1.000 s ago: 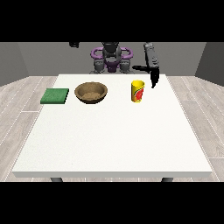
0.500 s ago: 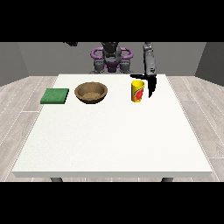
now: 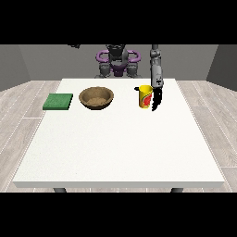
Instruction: Pick the cup and pour the ball into the bowl, then pick the bowl and place it on the pad
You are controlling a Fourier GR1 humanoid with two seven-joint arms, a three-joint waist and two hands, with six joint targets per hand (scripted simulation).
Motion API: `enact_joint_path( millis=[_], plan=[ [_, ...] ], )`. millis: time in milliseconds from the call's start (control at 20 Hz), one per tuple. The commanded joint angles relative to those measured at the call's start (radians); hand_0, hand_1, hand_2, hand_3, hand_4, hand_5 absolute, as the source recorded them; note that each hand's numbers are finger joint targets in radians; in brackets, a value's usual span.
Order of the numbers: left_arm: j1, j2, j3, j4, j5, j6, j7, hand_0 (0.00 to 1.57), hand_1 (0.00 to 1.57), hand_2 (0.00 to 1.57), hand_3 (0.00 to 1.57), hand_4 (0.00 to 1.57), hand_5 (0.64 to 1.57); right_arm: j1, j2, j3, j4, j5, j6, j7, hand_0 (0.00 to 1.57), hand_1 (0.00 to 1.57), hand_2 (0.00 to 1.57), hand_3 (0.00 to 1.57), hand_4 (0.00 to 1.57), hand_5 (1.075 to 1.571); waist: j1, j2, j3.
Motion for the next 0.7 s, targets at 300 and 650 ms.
enact_joint_path(
  millis=[300,650],
  plan=[
    [0.006,0.050,-0.005,0.078,-0.123,0.271,-0.171,1.32,1.32,1.57,1.57,1.07,1.487,-0.001,-0.067,-0.129,-0.060,-0.135,0.057,0.029,0.00,0.00,0.00,0.00,0.07,1.562,-0.056,0.057,0.0001],
    [-0.030,-0.001,-0.132,0.043,-0.258,0.409,-0.022,1.34,1.34,1.57,1.57,1.11,1.498,0.027,-0.098,-0.179,0.064,-0.159,0.072,0.075,0.00,0.00,0.00,0.00,0.18,1.558,0.017,-0.137,0.0008]
  ],
)
